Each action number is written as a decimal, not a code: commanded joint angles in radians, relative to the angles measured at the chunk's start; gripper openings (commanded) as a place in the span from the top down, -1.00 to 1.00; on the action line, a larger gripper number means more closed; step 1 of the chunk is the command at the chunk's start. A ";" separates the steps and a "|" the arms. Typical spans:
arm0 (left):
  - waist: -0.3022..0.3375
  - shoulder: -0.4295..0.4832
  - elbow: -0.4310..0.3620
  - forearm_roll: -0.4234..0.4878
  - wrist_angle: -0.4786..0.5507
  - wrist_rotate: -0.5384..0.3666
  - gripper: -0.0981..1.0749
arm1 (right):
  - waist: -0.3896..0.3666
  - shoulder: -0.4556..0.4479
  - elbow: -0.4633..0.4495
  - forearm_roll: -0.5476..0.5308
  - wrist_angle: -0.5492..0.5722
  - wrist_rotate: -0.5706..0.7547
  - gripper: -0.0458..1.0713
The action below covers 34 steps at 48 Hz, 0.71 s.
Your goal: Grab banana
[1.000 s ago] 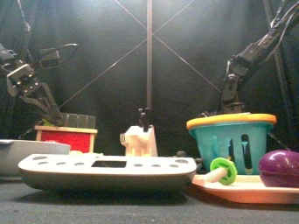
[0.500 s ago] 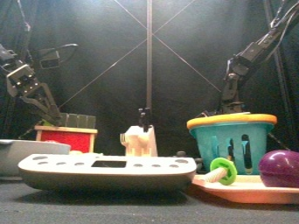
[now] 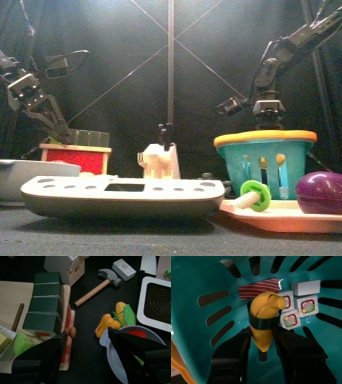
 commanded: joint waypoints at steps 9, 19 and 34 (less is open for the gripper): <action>0.000 0.002 -0.025 0.002 -0.006 0.002 -0.85 | -0.003 -0.023 -0.112 0.117 0.202 0.133 -0.06; -0.002 0.002 -0.029 0.003 -0.008 0.002 -0.85 | -0.061 -0.031 -0.135 0.238 0.235 0.302 -0.05; -0.003 0.002 -0.031 0.005 -0.009 0.003 -0.85 | -0.193 -0.023 -0.138 0.446 0.397 0.327 -0.05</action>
